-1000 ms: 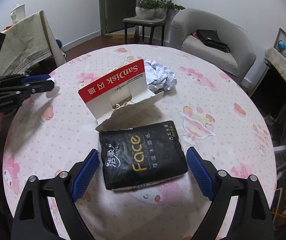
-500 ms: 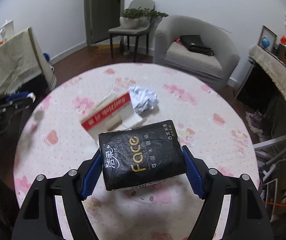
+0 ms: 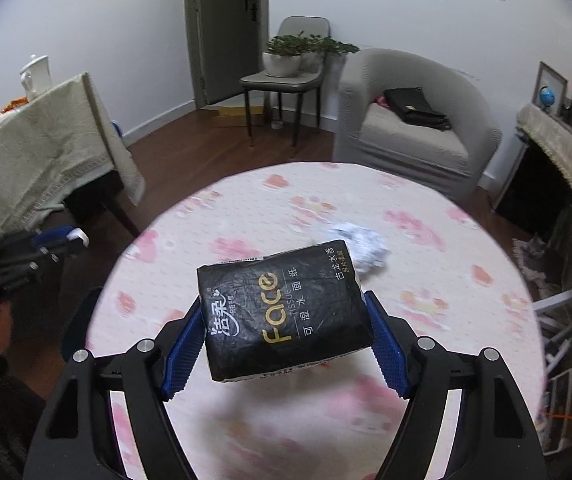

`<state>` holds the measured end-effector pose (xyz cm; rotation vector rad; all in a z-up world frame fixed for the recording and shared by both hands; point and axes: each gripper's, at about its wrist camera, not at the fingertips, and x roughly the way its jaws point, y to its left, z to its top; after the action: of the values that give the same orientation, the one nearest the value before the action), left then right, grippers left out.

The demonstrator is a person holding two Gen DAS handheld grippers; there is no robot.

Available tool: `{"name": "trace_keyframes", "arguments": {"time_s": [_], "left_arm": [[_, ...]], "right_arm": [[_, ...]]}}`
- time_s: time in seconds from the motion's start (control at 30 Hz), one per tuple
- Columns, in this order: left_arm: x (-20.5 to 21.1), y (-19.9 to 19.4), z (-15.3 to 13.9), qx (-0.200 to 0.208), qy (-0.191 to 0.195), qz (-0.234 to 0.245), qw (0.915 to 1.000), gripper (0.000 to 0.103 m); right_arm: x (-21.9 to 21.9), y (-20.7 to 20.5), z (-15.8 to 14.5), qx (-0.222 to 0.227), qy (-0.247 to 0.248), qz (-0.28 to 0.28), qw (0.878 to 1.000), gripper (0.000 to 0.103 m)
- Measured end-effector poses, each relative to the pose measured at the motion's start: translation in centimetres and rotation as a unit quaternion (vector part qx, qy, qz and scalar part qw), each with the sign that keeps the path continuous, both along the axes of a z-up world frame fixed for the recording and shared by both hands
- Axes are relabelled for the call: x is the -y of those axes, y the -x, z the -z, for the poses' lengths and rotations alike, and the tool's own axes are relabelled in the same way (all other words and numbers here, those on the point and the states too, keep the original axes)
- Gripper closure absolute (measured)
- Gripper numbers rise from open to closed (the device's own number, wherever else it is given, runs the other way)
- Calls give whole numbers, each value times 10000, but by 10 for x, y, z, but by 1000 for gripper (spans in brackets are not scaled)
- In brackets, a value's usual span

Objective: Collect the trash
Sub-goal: 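Carry the white cap and black tissue pack over the trash bin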

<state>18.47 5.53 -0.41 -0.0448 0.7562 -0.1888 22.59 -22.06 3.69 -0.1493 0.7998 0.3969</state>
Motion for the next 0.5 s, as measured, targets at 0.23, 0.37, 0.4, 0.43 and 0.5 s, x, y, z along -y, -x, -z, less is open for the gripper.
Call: {"name": "trace_keyframes", "arguments": {"time_s": [0.23,0.37,0.4,0.43,0.5], "left_arm": [[-21,5,14,-157,-65,-149,9997,71],[-36,10,19,-200,-97,-256,9994,71],[-40,11,21,-217,-103,-295,9993,71],[-44,13,22,-224,-106,-317,9992,71],[-52,15,25,-255,-96,-393,9989,71]], "right_arm": [[-52,-3,7,-262,-205,-368,9988,27],[-81,0,8,-289,-222,-592,9976,27],[-84,0,8,-291,-217,-618,9974,27],[-91,1,9,-299,-206,-663,9971,27],[-100,2,9,-309,-231,-706,9968,27]]}}
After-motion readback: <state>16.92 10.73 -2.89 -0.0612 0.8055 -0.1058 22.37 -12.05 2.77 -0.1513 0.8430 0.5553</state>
